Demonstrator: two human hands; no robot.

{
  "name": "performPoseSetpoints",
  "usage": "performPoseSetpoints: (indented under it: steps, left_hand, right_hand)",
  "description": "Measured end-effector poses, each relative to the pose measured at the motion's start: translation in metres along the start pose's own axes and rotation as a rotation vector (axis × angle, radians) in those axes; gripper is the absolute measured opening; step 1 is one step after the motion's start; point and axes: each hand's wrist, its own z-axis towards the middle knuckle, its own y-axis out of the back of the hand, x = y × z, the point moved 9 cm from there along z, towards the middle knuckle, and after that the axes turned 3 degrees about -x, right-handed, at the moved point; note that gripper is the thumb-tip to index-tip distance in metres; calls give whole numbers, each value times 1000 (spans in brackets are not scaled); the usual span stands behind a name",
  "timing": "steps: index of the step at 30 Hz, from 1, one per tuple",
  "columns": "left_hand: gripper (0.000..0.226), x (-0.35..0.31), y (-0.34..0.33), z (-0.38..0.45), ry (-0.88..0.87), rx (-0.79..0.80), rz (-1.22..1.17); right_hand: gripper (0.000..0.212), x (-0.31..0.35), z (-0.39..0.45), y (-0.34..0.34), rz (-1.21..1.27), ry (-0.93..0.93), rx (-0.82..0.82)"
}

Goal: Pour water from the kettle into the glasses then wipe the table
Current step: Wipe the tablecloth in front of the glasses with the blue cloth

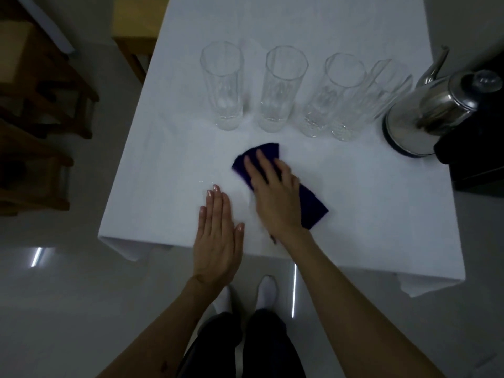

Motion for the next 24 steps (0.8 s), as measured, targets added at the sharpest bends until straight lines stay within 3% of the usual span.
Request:
performPoseSetpoints:
  steps: [5, 8, 13, 15, 17, 19, 24]
  left_hand:
    - [64, 53, 37, 23, 76, -31, -9]
    - [66, 107, 54, 47, 115, -30, 87]
    - [69, 161, 59, 58, 225, -31, 165]
    - [69, 167, 56, 57, 286, -33, 137]
    - [69, 167, 55, 58, 292, -41, 122]
    - [68, 168, 55, 58, 283, -44, 110]
    - [63, 168, 60, 58, 275, -84, 68]
  right_hand:
    - [62, -22, -64, 8, -60, 186, 30]
    - [58, -70, -78, 28, -132, 110, 11]
    - [51, -148, -63, 47, -107, -567, -194]
    - [50, -147, -51, 43, -90, -822, -290]
    - [49, -129, -32, 34, -70, -965, -342]
    - [50, -97, -9, 20, -42, -951, -329]
    - [52, -17, 35, -8, 63, -627, -229]
